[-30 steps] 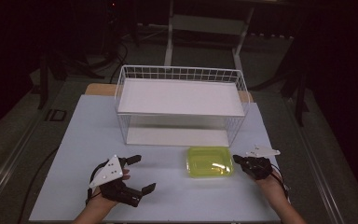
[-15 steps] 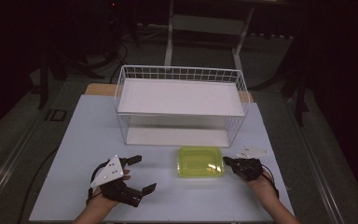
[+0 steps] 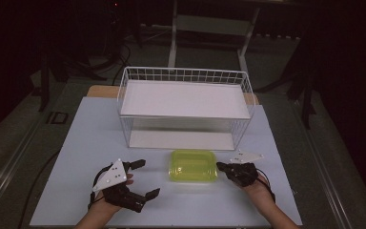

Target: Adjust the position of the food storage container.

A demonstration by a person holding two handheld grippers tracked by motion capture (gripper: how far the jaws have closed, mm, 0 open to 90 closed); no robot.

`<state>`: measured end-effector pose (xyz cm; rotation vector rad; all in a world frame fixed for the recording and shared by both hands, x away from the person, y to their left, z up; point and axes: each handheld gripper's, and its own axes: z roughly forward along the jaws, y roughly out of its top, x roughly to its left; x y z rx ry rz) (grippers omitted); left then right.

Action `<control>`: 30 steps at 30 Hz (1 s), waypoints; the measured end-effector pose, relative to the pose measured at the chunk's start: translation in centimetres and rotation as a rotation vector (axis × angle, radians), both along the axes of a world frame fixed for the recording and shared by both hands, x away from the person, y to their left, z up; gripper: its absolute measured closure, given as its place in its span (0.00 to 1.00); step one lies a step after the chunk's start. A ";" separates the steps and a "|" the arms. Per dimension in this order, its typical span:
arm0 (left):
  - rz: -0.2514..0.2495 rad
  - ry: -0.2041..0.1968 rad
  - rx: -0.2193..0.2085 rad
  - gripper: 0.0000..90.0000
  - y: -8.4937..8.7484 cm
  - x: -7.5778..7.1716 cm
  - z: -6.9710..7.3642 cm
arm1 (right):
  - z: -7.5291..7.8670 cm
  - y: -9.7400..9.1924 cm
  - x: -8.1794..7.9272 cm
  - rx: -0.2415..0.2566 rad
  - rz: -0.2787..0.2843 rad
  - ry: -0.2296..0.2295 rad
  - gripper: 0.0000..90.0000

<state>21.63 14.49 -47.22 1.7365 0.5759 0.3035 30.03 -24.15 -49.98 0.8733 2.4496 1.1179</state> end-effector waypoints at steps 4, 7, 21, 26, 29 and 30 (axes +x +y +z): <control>-0.004 0.000 -0.002 0.00 -0.1 0.0 -0.1 | 0.0 0.6 0.1 0.000 0.009 -0.004 1.00; -0.003 -0.001 -0.001 0.00 -0.1 0.0 -0.1 | 0.0 1.2 0.1 -0.006 0.021 -0.003 1.00; 0.016 0.000 -0.032 0.00 0.1 0.0 -0.1 | -0.2 3.3 0.5 -0.006 0.054 -0.010 1.00; 0.012 -0.065 0.042 0.00 0.3 0.0 0.0 | 1.0 2.5 0.3 0.024 0.046 -0.022 0.97; -0.023 -0.059 0.038 0.00 0.3 0.1 -0.2 | 1.3 2.1 -0.2 0.032 0.045 -0.037 0.82; -0.030 -0.048 0.027 0.00 0.3 0.1 -0.2 | 1.4 2.0 -0.5 0.030 0.039 -0.043 0.77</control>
